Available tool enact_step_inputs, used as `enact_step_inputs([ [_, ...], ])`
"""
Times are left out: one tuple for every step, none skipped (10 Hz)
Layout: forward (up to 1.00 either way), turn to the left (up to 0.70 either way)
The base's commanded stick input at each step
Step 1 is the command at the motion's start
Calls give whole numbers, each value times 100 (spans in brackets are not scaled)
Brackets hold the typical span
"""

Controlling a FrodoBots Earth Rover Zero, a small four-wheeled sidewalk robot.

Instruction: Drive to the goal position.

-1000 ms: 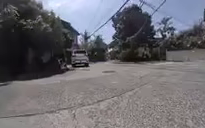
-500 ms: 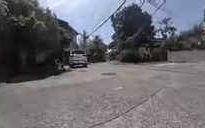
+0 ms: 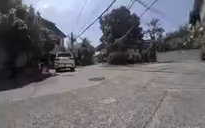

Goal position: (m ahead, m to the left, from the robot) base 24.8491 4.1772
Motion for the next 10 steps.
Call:
enact_step_inputs([
  [100,6],
  [100,6],
  [100,-31],
  [100,-34],
  [100,-34],
  [100,6],
  [100,6],
  [100,6],
  [100,6],
  [100,6],
])
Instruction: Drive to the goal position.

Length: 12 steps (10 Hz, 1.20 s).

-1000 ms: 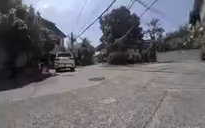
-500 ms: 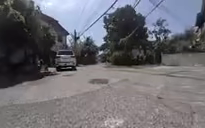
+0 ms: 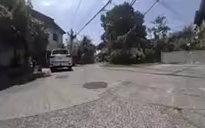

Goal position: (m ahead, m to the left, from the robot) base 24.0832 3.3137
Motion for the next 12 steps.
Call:
enact_step_inputs([
  [100,6],
  [100,6],
  [100,1],
  [100,-13],
  [100,-34],
  [100,-20],
  [100,6],
  [100,6],
  [100,6],
  [100,6],
  [100,6],
  [100,6],
])
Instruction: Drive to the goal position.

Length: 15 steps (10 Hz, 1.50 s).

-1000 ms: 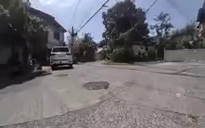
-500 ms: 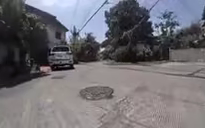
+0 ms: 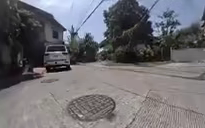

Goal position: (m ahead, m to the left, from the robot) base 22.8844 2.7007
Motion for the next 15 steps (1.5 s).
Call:
enact_step_inputs([
  [100,6],
  [100,6],
  [100,6],
  [100,6],
  [100,6],
  [100,6],
  [100,6],
  [100,6],
  [100,3],
  [100,-26],
  [100,-34],
  [100,-34],
  [100,-34],
  [100,3],
  [100,6],
])
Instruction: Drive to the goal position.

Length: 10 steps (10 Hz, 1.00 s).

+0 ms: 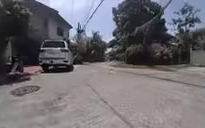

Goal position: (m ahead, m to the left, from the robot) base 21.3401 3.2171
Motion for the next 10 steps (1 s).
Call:
enact_step_inputs([
  [100,6],
  [100,-34],
  [100,-34],
  [100,-34],
  [100,-34],
  [100,-34],
  [100,2],
  [100,6],
  [100,6],
  [100,6],
])
